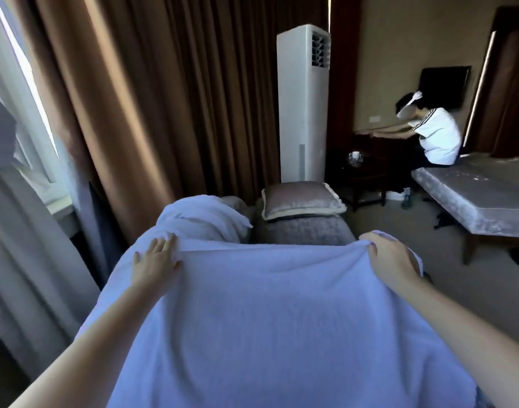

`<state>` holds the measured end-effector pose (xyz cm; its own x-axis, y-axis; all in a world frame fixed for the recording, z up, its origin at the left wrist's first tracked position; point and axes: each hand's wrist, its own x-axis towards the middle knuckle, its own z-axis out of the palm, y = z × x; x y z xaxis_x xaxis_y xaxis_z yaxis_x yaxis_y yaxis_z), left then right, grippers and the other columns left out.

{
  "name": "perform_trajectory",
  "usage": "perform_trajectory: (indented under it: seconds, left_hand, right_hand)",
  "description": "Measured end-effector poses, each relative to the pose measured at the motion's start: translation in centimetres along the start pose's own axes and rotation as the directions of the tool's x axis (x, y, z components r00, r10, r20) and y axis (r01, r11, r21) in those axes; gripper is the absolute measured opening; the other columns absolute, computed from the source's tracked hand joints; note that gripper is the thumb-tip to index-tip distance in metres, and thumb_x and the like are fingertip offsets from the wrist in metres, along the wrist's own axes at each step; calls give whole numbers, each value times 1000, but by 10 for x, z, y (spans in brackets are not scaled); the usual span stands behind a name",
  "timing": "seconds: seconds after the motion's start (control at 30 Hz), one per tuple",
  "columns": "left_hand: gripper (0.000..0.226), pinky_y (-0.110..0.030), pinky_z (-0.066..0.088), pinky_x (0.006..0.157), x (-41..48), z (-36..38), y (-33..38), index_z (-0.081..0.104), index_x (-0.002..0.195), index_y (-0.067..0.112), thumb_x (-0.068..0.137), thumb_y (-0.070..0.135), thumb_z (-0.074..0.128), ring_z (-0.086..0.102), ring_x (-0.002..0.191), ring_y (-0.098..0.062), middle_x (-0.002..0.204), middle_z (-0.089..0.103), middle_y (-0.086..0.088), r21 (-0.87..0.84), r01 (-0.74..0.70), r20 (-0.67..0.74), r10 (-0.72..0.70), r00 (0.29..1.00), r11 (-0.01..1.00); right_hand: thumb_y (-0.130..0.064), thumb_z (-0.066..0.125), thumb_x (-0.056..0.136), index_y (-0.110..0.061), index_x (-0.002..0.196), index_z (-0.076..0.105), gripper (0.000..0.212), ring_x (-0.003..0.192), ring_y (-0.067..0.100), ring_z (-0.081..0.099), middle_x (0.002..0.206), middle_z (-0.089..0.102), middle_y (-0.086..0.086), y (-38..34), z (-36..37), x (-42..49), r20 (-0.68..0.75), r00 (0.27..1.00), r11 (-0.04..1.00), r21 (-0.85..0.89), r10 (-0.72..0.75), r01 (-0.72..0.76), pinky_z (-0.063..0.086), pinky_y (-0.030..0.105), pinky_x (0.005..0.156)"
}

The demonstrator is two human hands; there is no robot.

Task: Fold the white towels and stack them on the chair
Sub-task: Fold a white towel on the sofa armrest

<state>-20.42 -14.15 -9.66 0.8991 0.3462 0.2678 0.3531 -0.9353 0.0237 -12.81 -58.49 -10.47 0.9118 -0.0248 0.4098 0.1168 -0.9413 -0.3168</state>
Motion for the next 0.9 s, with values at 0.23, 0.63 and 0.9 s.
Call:
perform_trajectory:
  seconds: [0.23, 0.63, 0.9]
  left_hand:
    - [81, -63, 6, 114, 6, 19, 32, -16, 153, 21, 97, 34, 41, 16, 144, -31, 150, 34, -10, 192, 94, 11, -98, 995, 977]
    - [38, -36, 38, 99, -122, 36, 204, 63, 122, 11, 92, 28, 47, 56, 116, -28, 117, 67, -6, -325, -577, -179, 551, 815, 749]
    - [36, -38, 49, 72, -149, 54, 237, 67, 90, 13, 89, 32, 37, 60, 82, -24, 85, 67, 2, -270, -596, -303, 521, 798, 756]
  right_hand:
    - [-8, 44, 99, -16, 145, 42, 47, 110, 33, 58, 129, 60, 14, 14, 40, 10, 170, 984, 970, 242, -47, 5, 33, 30, 71]
    - [-8, 59, 93, -6, 129, 57, 36, 117, 31, 54, 124, 62, 9, 74, -7, -103, 50, 999, 961, 277, -6, -8, 40, 33, 90]
    - [-10, 67, 86, -6, 100, 67, 14, 98, 31, 56, 100, 64, 7, 125, -5, -189, -95, 967, 939, 277, 238, -203, 35, 30, 78]
